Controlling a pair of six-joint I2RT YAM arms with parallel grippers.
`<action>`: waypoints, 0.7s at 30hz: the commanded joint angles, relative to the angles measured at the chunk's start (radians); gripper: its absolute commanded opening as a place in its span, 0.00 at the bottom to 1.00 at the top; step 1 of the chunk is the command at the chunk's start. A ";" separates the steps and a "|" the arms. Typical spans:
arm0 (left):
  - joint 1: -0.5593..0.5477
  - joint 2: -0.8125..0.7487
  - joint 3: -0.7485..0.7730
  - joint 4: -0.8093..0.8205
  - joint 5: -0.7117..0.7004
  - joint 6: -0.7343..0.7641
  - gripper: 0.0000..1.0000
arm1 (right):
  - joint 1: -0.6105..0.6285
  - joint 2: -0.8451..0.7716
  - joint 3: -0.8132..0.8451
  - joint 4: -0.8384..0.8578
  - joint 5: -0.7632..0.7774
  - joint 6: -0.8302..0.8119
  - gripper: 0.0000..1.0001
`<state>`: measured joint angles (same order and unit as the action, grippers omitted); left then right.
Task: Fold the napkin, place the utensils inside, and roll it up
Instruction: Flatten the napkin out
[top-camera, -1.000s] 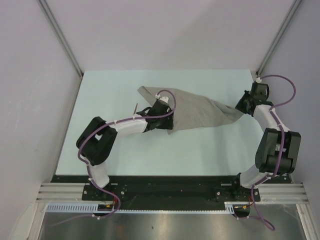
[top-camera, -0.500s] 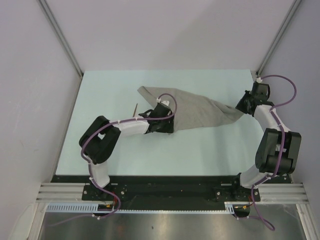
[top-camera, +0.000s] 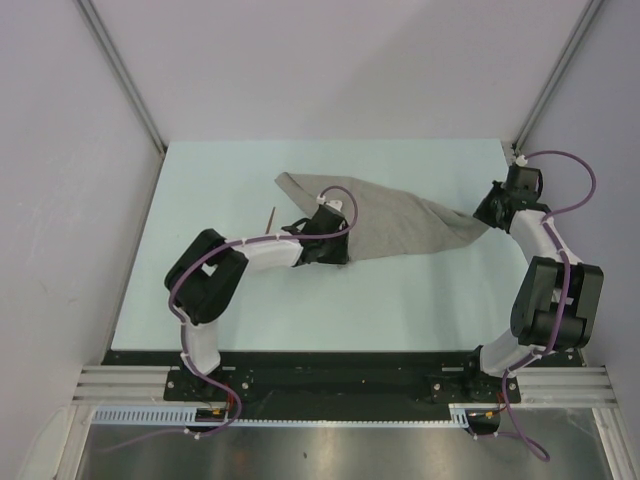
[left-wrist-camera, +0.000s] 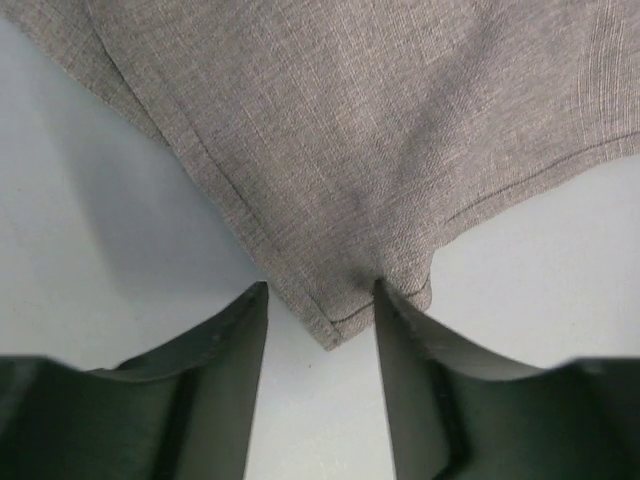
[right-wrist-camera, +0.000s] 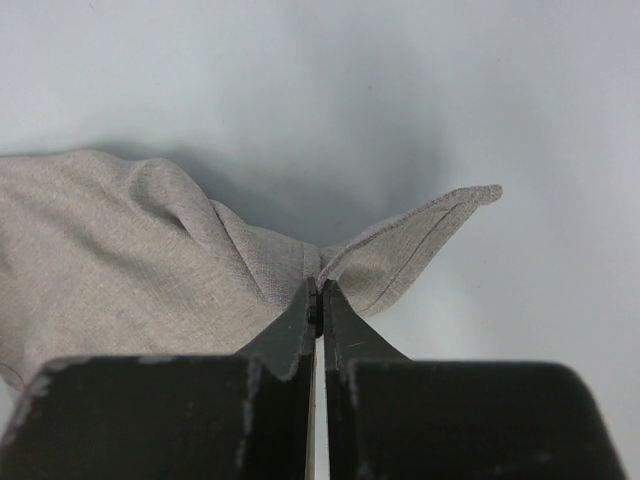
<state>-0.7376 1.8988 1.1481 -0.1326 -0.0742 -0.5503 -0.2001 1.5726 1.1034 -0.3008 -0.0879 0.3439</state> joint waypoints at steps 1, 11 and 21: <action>-0.013 0.065 0.001 -0.024 0.034 -0.017 0.42 | -0.012 -0.051 0.000 0.019 -0.001 0.003 0.00; -0.008 -0.047 -0.050 0.002 -0.107 -0.016 0.00 | -0.085 -0.080 0.000 -0.009 -0.003 -0.016 0.00; 0.084 -0.236 -0.160 0.076 -0.108 -0.005 0.00 | -0.265 -0.008 -0.022 -0.024 -0.064 -0.036 0.51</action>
<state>-0.6971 1.7580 1.0142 -0.0952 -0.1661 -0.5678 -0.4305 1.5333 1.0863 -0.3206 -0.1211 0.3279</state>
